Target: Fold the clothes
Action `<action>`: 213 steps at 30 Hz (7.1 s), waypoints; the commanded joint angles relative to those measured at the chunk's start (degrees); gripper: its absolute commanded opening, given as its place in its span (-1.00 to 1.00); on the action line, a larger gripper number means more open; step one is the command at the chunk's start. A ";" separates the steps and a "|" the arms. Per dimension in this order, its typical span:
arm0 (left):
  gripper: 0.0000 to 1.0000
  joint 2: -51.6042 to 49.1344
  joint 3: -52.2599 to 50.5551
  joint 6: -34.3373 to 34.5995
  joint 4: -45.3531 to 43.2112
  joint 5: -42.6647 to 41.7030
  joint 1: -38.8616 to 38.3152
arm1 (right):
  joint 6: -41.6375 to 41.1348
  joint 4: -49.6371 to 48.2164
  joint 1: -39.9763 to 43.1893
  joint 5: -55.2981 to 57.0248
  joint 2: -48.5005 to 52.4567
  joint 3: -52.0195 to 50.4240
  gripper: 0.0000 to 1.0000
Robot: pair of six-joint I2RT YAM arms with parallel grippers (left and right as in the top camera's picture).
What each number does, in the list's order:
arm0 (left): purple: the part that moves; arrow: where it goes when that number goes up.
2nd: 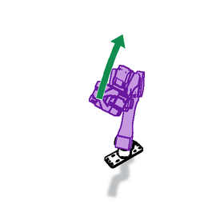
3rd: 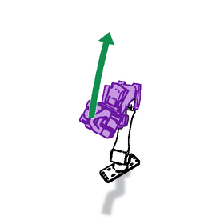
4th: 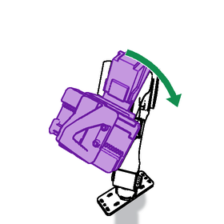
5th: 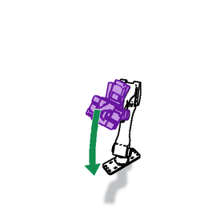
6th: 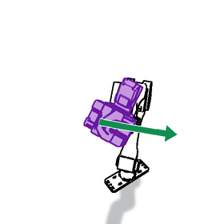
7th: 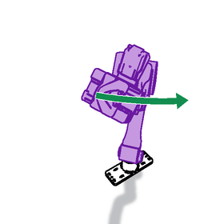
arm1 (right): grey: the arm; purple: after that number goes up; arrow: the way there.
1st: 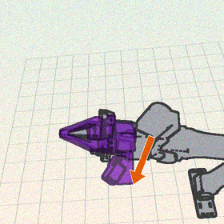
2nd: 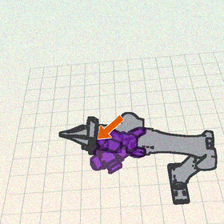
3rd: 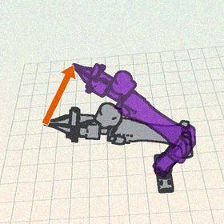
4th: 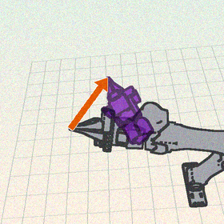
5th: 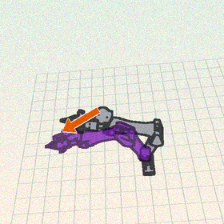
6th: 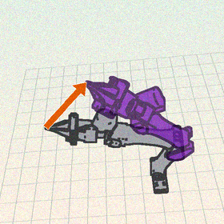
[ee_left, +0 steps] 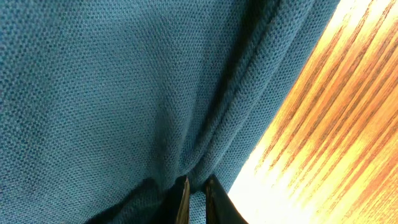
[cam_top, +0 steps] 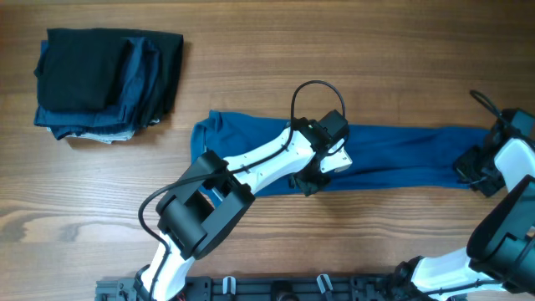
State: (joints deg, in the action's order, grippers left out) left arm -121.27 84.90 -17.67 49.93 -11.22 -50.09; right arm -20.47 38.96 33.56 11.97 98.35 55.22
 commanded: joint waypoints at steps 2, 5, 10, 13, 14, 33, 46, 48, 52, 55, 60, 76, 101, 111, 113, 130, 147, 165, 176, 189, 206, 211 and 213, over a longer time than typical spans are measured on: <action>-0.78 -0.52 -1.77 0.28 -0.02 -0.92 -0.02 | 5.40 2.97 1.53 -9.64 -0.87 4.96 -0.91; -0.77 -0.52 -1.77 0.28 -0.02 -0.94 0.39 | 5.55 6.78 1.57 -10.16 -2.64 9.92 -0.89; -0.74 -0.52 -1.77 0.31 -0.02 -0.92 0.59 | 9.09 7.32 3.10 -12.04 -4.07 16.57 -0.37; -0.67 -0.52 -1.77 0.28 -0.04 -0.72 0.61 | 13.49 3.48 5.09 -13.70 -3.65 16.68 -0.21; -0.66 -0.52 -1.77 0.28 -0.04 -0.72 0.61 | 13.77 2.47 5.81 -14.14 -3.23 16.68 -0.21; -0.65 -0.52 -1.77 0.33 0.02 -0.74 1.25 | 29.55 -8.52 12.92 -36.24 12.46 16.68 -0.31; -0.66 -0.52 -1.77 0.33 0.04 -0.74 1.25 | 30.01 -11.91 12.92 -34.21 12.90 16.65 -0.34; -0.66 -0.52 -1.77 0.33 0.07 -0.74 1.25 | 30.86 -11.52 12.92 -33.88 12.92 16.65 -0.39; -0.67 -0.52 -1.77 0.33 0.26 -0.74 1.25 | 30.95 -11.47 12.92 -33.88 13.03 16.31 -0.54; -0.67 -0.52 -1.77 0.33 0.26 -0.74 1.25 | 30.93 -11.43 12.92 -33.42 13.66 16.31 -0.45; -0.67 -0.52 -1.77 0.33 0.72 -0.74 1.25 | 31.04 -11.89 12.98 -32.13 15.72 16.31 -0.21; -0.63 -0.52 -1.77 0.33 0.87 -0.74 1.25 | 32.52 -10.73 12.96 -36.96 15.58 20.74 -0.92; -0.45 -0.52 -1.77 0.35 0.94 -0.74 1.25 | 34.36 -25.64 7.58 -41.11 18.67 22.29 0.01; -0.58 2.54 11.37 13.00 -0.04 1.46 1.79 | 32.11 -7.17 8.33 -40.50 4.79 24.28 -0.14; -0.53 3.65 16.26 17.62 -0.22 6.14 2.89 | 25.83 -2.27 7.76 -40.46 4.07 24.28 -0.35; -0.70 -3.50 18.21 26.01 7.87 -0.24 23.82 | 20.37 -3.39 7.15 -29.83 9.84 11.54 -0.61; -0.92 -16.20 18.16 25.88 8.00 -1.09 27.45 | 12.98 -0.57 7.10 -19.17 16.06 11.45 -0.77; -0.91 -14.05 19.87 22.47 -2.71 1.84 32.57 | 9.84 5.53 7.10 -14.99 14.40 11.45 -0.81; -0.92 2.91 22.99 28.87 17.44 1.75 32.83 | 9.90 4.61 7.10 -16.52 14.43 11.45 -0.76; -0.92 -3.91 5.51 30.10 7.39 1.79 33.48 | 9.86 4.52 7.10 -17.64 14.43 11.45 -0.76; -0.92 -5.95 0.11 27.39 -10.29 9.97 38.58 | 9.88 5.27 7.10 -17.18 14.43 11.45 -0.76; -0.92 -5.95 0.11 28.65 -9.18 12.81 40.74 | 9.77 4.46 7.10 -16.04 14.40 11.45 -0.77; -0.92 -5.92 0.11 28.59 -9.49 12.57 41.40 | 9.81 3.93 7.10 -16.46 14.36 11.69 -0.76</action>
State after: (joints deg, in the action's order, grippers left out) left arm -123.42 87.05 11.07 39.75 -7.94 -13.06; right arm -9.87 43.55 40.42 -8.64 110.89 68.82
